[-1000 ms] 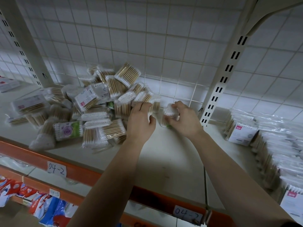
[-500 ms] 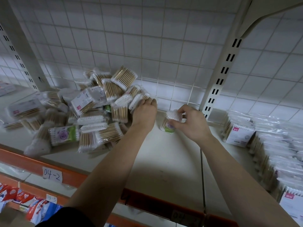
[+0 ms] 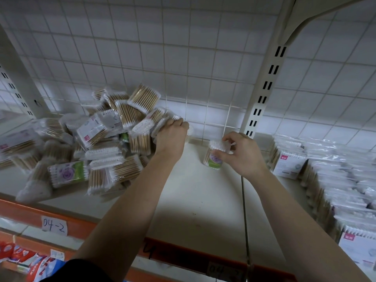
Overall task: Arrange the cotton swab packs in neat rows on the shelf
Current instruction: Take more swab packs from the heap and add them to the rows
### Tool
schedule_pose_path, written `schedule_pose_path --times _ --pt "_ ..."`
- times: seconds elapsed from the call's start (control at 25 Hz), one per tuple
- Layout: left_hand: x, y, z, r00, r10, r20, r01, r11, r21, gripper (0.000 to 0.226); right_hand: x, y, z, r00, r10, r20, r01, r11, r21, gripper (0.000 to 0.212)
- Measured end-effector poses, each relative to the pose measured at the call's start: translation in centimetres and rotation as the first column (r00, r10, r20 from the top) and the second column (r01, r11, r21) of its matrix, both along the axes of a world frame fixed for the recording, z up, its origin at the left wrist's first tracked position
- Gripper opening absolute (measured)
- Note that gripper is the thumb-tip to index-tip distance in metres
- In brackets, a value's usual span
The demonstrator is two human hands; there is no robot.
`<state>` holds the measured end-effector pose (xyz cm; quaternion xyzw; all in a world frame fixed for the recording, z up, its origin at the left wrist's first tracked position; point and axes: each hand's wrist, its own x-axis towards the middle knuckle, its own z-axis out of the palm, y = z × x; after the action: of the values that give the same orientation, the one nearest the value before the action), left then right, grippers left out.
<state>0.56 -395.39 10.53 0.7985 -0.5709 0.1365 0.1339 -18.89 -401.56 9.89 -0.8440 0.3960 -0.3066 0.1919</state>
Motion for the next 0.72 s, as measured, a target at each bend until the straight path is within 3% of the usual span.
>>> schedule_pose_path --times 0.44,0.56,0.72 --pt "-0.9 -0.7 1.5 0.993 0.021 0.118 -0.038 0.989 0.14 0.055 -0.9 -0.1 -0.3 0.999 -0.022 0.023 0.021 0.999 0.04 0.04" --pt "-1.0 -0.3 2.0 1.0 -0.02 0.024 0.017 0.993 0.117 0.052 -1.3 0.0 0.0 0.999 -0.032 0.001 0.032 0.999 0.026 0.043" --pt "-2.4 0.3 2.2 1.0 -0.018 -0.002 0.018 0.989 0.148 0.071 -1.5 0.3 0.2 0.999 -0.042 -0.008 0.042 0.999 0.032 0.045"
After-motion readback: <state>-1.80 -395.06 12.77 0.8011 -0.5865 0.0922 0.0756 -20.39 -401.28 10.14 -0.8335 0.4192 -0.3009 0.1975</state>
